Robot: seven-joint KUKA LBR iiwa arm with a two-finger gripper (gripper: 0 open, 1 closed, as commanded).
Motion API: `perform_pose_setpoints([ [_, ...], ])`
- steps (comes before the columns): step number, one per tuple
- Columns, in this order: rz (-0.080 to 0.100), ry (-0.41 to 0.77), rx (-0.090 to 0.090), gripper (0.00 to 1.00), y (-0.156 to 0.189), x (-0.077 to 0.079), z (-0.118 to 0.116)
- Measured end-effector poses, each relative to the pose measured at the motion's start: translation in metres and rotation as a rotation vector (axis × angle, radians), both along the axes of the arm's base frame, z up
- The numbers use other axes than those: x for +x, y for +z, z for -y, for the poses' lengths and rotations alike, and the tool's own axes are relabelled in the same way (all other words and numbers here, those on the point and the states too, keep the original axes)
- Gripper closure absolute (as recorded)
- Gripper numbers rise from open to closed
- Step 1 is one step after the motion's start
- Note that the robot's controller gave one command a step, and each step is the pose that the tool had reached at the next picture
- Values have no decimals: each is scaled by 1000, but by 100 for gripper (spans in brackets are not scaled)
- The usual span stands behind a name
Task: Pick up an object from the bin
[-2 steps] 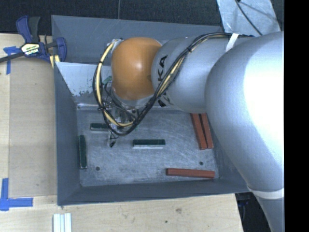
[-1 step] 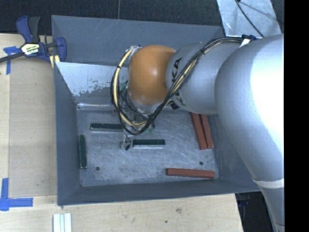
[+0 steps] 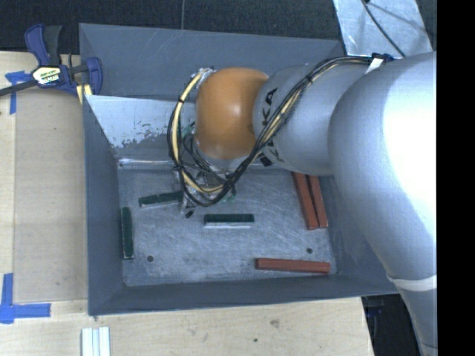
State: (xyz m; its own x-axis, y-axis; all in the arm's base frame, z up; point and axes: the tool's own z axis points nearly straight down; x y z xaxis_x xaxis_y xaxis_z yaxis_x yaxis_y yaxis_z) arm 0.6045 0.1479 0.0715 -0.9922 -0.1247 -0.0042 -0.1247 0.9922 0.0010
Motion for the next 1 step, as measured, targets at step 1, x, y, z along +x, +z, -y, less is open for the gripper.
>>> perform_pose_setpoints([
  [1,8,26,1,100,150,-16,-3],
])
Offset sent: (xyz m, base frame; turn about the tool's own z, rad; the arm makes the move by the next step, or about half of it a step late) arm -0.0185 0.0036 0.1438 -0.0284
